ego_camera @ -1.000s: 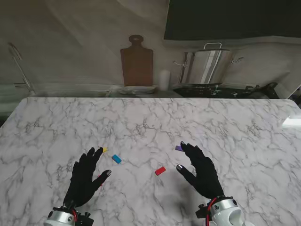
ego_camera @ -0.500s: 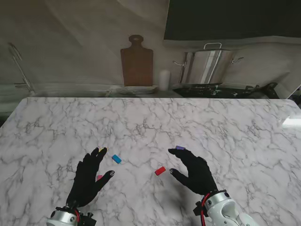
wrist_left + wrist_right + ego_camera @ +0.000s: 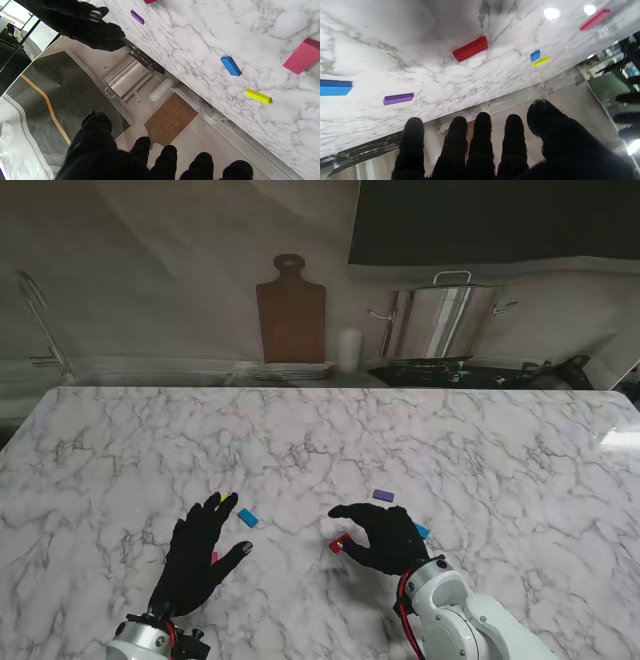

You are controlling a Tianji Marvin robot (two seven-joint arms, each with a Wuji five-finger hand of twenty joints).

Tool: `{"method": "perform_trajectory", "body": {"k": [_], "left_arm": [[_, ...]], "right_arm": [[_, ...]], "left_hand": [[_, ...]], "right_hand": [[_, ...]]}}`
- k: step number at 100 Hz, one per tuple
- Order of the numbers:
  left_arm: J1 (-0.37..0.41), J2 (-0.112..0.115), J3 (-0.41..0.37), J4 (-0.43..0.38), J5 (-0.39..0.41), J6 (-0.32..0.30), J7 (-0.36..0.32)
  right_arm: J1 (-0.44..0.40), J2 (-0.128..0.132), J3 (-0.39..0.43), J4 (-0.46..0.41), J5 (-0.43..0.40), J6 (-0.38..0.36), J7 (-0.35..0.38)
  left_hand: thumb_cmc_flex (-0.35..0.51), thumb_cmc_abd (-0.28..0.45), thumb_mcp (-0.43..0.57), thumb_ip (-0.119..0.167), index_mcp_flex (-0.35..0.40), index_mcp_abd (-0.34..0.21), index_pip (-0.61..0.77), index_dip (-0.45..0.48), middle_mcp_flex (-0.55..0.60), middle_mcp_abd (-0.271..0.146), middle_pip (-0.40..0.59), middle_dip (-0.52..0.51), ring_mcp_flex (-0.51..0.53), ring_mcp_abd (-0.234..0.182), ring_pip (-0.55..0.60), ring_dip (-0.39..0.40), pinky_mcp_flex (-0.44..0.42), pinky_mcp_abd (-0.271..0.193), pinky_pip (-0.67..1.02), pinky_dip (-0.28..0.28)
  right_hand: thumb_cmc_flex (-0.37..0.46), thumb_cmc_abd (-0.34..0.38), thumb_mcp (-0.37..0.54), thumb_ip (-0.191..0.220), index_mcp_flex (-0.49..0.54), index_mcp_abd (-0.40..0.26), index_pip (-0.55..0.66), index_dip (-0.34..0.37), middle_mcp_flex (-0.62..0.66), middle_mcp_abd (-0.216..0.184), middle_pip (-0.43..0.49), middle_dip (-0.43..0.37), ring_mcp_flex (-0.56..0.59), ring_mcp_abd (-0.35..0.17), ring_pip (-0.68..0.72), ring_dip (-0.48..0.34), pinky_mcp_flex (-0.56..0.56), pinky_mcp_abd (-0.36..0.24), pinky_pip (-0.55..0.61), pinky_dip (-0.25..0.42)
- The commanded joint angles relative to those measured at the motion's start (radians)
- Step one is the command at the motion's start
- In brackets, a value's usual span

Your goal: Arrange dominoes in a row

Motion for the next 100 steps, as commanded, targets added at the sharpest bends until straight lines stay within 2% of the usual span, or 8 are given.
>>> {"method": "perform_trajectory", "body": {"k": [1, 10, 18, 20, 24, 45, 79, 100], "left_arm": [[-0.001, 0.004, 0.005, -0.006, 0.004, 0.000, -0.030], [-0.003, 0.008, 0.003, -0.008, 0.006, -0.005, -0.051], [-0.004, 0.012, 0.000, -0.010, 0.006, -0.007, -0.073], [-0.004, 0.013, -0.001, -0.011, 0.006, -0.008, -0.078], [-0.005, 0.015, -0.002, -0.012, 0.007, -0.009, -0.088], [-0.002, 0.025, -0.019, -0.022, 0.012, -0.014, -0.148], [0.001, 0.031, -0.024, -0.031, 0.002, -0.015, -0.182], [0.000, 0.030, -0.024, -0.029, -0.001, -0.018, -0.181]], "right_arm": [[0.032, 0.000, -0.022, 0.026, -0.021, 0.007, 0.017], [0.077, 0.006, -0.062, 0.058, -0.061, 0.011, 0.028], [0.113, 0.015, -0.093, 0.082, -0.110, 0.004, 0.041], [0.121, 0.016, -0.101, 0.090, -0.117, 0.001, 0.039], [0.138, 0.016, -0.118, 0.109, -0.129, -0.004, 0.029], [0.212, 0.020, -0.201, 0.195, -0.210, 0.005, -0.044], [0.289, 0.016, -0.289, 0.288, -0.224, 0.034, -0.100], [0.320, 0.012, -0.324, 0.325, -0.230, 0.057, -0.131]], "left_hand": [[0.024, -0.002, 0.000, 0.010, 0.013, -0.020, 0.012, 0.023, -0.008, -0.014, 0.009, 0.014, -0.017, -0.009, 0.006, 0.018, -0.001, -0.016, -0.007, 0.018], [0.024, -0.002, 0.000, 0.010, 0.022, -0.020, 0.016, 0.025, 0.002, -0.010, 0.011, 0.018, -0.015, -0.009, 0.010, 0.026, 0.001, -0.017, -0.004, 0.024], [0.026, -0.004, 0.000, 0.009, 0.032, -0.016, 0.019, 0.027, 0.015, -0.008, 0.010, 0.023, -0.014, -0.006, 0.014, 0.055, 0.000, -0.019, 0.011, 0.060], [0.026, -0.005, 0.000, 0.009, 0.034, -0.016, 0.020, 0.028, 0.019, -0.008, 0.009, 0.024, -0.015, -0.006, 0.016, 0.074, -0.007, -0.019, 0.020, 0.089], [0.027, -0.005, 0.001, 0.009, 0.055, -0.015, 0.028, 0.030, 0.027, -0.006, 0.011, 0.025, -0.013, -0.005, 0.017, 0.082, -0.007, -0.018, 0.024, 0.101], [0.029, -0.006, 0.000, 0.009, 0.070, -0.014, 0.031, 0.027, 0.073, 0.004, 0.023, 0.029, -0.012, -0.004, 0.030, 0.116, -0.009, -0.016, 0.038, 0.140], [0.031, -0.003, 0.000, 0.009, 0.077, -0.012, 0.033, 0.027, 0.076, 0.004, 0.018, 0.030, -0.012, -0.003, 0.029, 0.129, -0.011, -0.017, 0.037, 0.159], [0.032, -0.001, 0.000, 0.009, 0.073, -0.013, 0.032, 0.026, 0.076, 0.004, 0.018, 0.030, -0.012, -0.004, 0.028, 0.133, -0.011, -0.017, 0.035, 0.166]], "right_hand": [[0.026, -0.047, 0.042, -0.029, 0.022, 0.017, 0.023, -0.023, 0.023, -0.006, 0.020, 0.013, 0.031, 0.002, 0.030, 0.018, 0.013, -0.008, 0.036, 0.008], [0.041, -0.155, 0.107, -0.048, 0.047, 0.017, 0.063, -0.035, 0.043, -0.001, 0.046, 0.030, 0.057, 0.016, 0.067, 0.034, 0.038, -0.015, 0.086, 0.009], [0.038, -0.256, 0.175, -0.075, 0.061, 0.016, 0.092, -0.042, 0.053, -0.001, 0.070, 0.048, 0.077, 0.026, 0.108, 0.054, 0.068, -0.020, 0.132, 0.017], [0.038, -0.274, 0.185, -0.079, 0.070, 0.015, 0.099, -0.041, 0.056, 0.002, 0.076, 0.052, 0.081, 0.027, 0.116, 0.057, 0.074, -0.021, 0.139, 0.018], [0.033, -0.301, 0.206, -0.087, 0.081, 0.007, 0.115, -0.039, 0.062, 0.000, 0.095, 0.066, 0.088, 0.029, 0.141, 0.068, 0.081, -0.024, 0.160, 0.023], [0.006, -0.332, 0.219, -0.099, 0.195, -0.025, 0.222, 0.009, 0.121, 0.019, 0.183, 0.140, 0.126, 0.028, 0.270, 0.121, 0.121, -0.030, 0.250, 0.044], [0.013, -0.446, 0.283, -0.119, 0.302, -0.096, 0.339, 0.092, 0.154, 0.002, 0.318, 0.269, 0.150, 0.029, 0.450, 0.196, 0.162, -0.043, 0.354, 0.083], [0.033, -0.505, 0.316, -0.124, 0.322, -0.117, 0.354, 0.104, 0.162, -0.011, 0.365, 0.311, 0.154, 0.028, 0.516, 0.225, 0.177, -0.050, 0.394, 0.103]]}}
